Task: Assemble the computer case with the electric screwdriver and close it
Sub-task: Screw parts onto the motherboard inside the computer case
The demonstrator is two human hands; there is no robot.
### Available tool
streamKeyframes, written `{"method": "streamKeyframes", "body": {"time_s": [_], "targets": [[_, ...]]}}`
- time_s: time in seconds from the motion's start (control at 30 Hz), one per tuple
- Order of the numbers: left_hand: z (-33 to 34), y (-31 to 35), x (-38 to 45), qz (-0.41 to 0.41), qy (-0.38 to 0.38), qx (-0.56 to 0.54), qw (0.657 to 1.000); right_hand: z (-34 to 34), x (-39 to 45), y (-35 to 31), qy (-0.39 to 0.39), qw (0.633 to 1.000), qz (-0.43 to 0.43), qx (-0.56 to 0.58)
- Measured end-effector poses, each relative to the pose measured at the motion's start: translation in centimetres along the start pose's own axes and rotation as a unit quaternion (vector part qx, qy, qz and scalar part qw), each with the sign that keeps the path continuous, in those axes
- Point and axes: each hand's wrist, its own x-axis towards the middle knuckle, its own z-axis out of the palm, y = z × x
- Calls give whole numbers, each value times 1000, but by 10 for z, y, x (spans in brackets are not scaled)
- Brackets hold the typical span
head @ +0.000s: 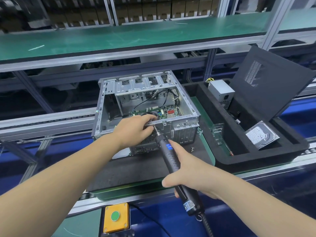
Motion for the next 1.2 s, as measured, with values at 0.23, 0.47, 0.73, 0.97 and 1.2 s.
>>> {"method": "streamKeyframes", "body": {"time_s": [0.23,0.47,0.73,0.97,1.2], "targets": [[-5,3,1,-36,2,-89,995,4,0,1,12,1000,0,-17],[-12,6,2,-52,-27,-141,988,5,-1,-1,12,1000,7,-24],[-24,5,18,-18,-91,-157,983,6,0,0,28,998,9,-52],[-24,5,19,-19,-94,-157,983,7,1,1,34,997,11,-68],[-21,5,18,-25,-82,-164,983,10,1,0,35,997,12,-72]]}}
